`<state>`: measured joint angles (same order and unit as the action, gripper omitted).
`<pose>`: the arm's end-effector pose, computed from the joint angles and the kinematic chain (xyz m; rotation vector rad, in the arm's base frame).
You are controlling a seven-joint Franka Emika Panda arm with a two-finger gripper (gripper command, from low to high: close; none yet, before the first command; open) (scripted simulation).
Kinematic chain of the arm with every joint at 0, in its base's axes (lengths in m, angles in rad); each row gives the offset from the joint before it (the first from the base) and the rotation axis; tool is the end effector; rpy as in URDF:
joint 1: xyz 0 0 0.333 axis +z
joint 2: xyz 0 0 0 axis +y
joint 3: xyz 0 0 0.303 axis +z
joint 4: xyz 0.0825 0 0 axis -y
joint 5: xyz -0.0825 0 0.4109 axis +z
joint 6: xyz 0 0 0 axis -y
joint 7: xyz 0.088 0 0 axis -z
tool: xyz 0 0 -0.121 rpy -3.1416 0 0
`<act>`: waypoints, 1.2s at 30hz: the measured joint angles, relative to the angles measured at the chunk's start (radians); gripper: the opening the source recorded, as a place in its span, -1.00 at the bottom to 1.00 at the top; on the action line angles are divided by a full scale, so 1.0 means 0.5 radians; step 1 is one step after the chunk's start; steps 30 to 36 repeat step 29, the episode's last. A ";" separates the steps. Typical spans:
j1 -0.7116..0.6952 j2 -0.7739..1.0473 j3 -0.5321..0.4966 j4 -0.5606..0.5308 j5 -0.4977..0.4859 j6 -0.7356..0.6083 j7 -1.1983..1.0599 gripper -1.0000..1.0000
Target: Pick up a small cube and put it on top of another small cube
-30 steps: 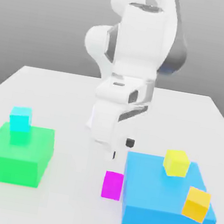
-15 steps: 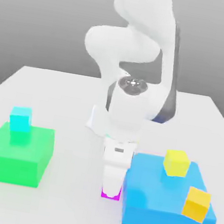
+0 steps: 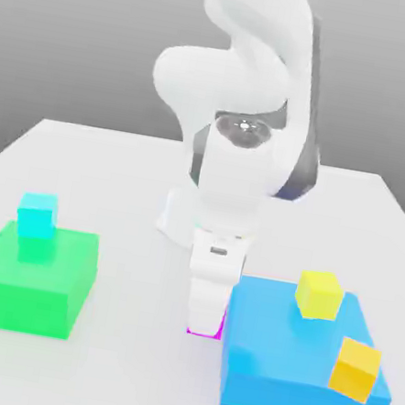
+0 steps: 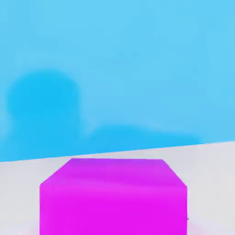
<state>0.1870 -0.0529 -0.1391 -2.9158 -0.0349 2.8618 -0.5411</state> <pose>0.3459 0.0198 0.1463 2.9888 0.9619 -0.0031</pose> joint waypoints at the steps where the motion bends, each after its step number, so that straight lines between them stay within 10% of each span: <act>1: -0.062 -0.052 -0.016 0.006 -0.043 -0.057 0.086 -1.00; 20: -1.476 -0.921 -0.349 0.183 -0.346 -1.081 1.591 -1.00; 25: -1.531 -0.690 -0.408 0.101 -0.344 -0.771 1.634 -1.00; 26: -1.530 -0.630 -0.418 0.081 -0.343 -0.691 1.630 1.00; 36: -1.530 -0.630 -0.418 0.081 -0.343 -0.691 1.630 1.00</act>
